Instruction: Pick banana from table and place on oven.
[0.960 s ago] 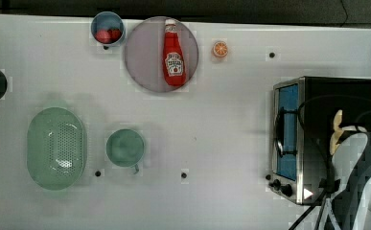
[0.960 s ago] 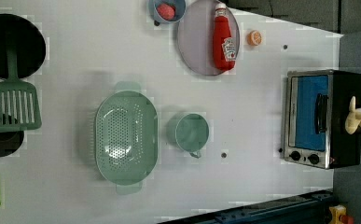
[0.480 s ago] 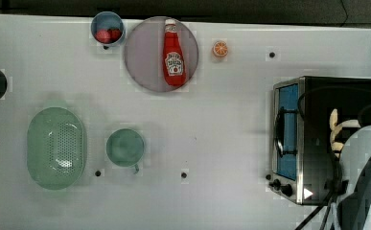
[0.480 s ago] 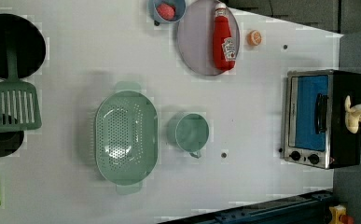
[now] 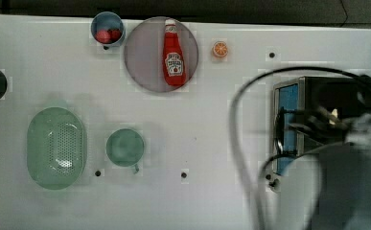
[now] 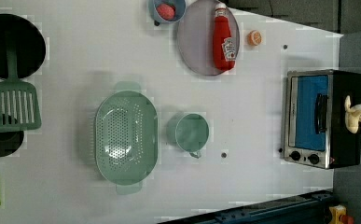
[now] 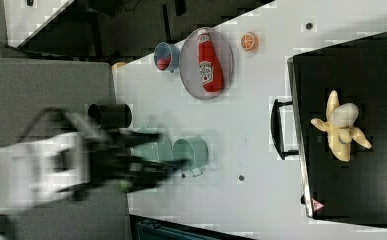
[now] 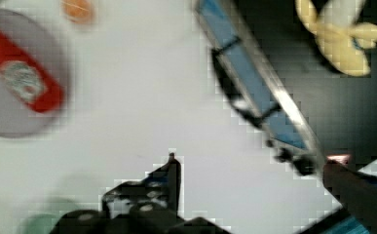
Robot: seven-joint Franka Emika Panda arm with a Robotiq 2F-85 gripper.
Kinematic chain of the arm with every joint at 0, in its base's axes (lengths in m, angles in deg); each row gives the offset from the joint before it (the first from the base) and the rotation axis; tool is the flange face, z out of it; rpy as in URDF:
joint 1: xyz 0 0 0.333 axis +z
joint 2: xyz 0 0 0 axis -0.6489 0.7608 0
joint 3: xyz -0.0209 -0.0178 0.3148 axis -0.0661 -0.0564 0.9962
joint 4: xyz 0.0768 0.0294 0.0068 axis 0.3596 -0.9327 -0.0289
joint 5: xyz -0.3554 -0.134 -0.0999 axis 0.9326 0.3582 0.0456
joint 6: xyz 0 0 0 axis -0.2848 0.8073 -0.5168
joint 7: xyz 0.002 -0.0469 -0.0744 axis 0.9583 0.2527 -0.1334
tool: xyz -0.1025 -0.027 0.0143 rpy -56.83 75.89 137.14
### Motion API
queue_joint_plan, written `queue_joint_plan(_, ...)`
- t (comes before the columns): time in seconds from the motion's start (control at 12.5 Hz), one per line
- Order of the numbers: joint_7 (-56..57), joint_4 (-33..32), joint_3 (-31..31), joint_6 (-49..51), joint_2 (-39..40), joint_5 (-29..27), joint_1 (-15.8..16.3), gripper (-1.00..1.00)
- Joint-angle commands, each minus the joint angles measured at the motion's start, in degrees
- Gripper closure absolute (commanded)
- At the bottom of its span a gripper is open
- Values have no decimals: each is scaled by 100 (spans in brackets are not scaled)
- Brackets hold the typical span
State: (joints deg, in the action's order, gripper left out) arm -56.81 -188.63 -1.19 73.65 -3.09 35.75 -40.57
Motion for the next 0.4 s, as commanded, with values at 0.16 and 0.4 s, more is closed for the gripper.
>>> queue_joint_plan(0.16, -2703, -66, 1010, 352, -346, 1, 191, -100)
queue_joint_plan(0.4, -3901, -346, 1305, 535, -630, -6, 193, -100)
